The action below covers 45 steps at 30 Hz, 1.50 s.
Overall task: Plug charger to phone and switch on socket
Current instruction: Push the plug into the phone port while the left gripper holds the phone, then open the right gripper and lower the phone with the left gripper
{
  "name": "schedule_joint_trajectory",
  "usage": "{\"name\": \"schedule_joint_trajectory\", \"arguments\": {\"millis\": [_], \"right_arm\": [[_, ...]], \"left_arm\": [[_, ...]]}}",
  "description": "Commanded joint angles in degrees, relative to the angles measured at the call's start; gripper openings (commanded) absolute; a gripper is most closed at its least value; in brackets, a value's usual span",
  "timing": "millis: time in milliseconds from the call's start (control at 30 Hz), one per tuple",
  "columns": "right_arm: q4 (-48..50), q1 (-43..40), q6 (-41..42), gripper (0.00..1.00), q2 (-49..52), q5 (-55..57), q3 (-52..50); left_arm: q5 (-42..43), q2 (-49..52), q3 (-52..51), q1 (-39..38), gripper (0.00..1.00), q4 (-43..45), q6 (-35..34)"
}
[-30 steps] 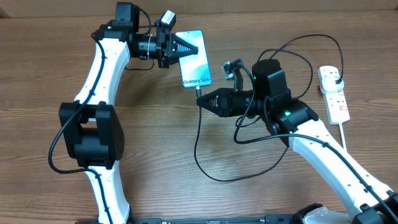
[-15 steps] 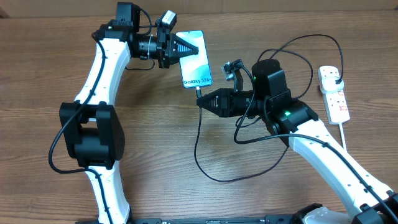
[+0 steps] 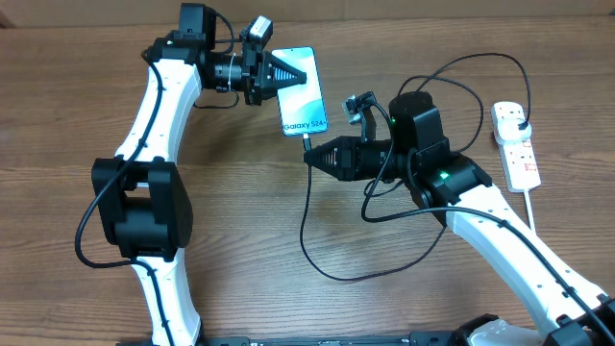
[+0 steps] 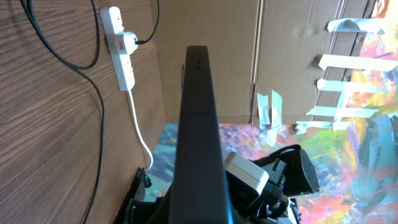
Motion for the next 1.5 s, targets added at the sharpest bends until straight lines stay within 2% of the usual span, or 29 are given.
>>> {"name": "schedule_joint_trajectory", "arguments": {"millis": [0, 500, 1467], "right_arm": [[0.17, -0.79, 0.02, 0.04, -1.33, 1.55, -0.02], [-0.11, -1.75, 0.04, 0.04, -1.33, 1.38, -0.02], [5.16, -1.77, 3.26, 0.04, -1.11, 4.57, -0.02]], "left_arm": [[2.51, -0.57, 1.14, -0.48, 0.04, 0.04, -1.01], [2.45, -0.57, 1.14, -0.48, 0.04, 0.24, -1.01], [2.47, -0.57, 1.14, -2.01, 0.05, 0.2, -0.79]]}}
